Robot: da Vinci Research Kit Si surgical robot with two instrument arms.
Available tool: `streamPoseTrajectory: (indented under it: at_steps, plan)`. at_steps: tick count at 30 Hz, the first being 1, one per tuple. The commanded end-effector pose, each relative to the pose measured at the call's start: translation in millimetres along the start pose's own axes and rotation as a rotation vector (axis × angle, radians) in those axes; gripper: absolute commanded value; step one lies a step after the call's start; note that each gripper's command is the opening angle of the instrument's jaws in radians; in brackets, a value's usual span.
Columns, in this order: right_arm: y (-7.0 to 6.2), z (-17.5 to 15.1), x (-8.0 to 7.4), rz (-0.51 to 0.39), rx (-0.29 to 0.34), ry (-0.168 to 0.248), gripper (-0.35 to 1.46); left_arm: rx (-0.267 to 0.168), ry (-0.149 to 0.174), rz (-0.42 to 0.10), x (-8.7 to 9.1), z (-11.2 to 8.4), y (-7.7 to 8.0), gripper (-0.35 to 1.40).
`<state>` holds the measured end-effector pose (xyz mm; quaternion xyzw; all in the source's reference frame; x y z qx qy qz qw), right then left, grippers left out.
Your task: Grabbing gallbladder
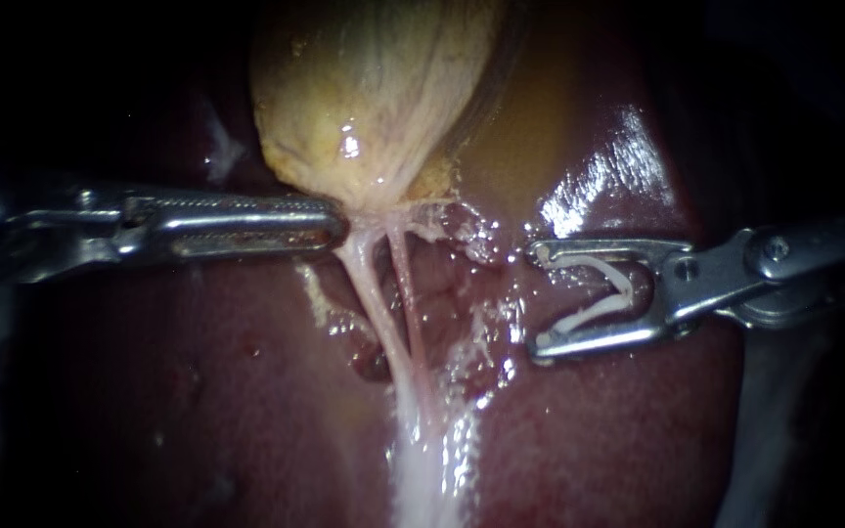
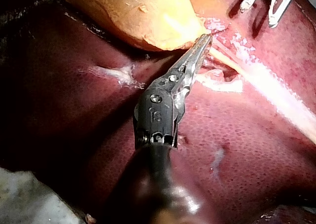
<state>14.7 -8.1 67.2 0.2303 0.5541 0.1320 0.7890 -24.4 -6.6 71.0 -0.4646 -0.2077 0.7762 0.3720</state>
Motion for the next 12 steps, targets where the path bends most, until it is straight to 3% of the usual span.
streamPoseTrajectory:
  at_steps: [1,12]
  plan:
    - [0.0,0.0,0.0,0.000,0.000,0.000,0.50,0.000,-0.001,0.000,0.0,0.0,-0.1,-0.35]
    - [0.0,0.0,0.0,0.000,0.000,0.000,0.50,0.001,-0.001,0.002,-0.1,0.1,-0.5,-0.35]
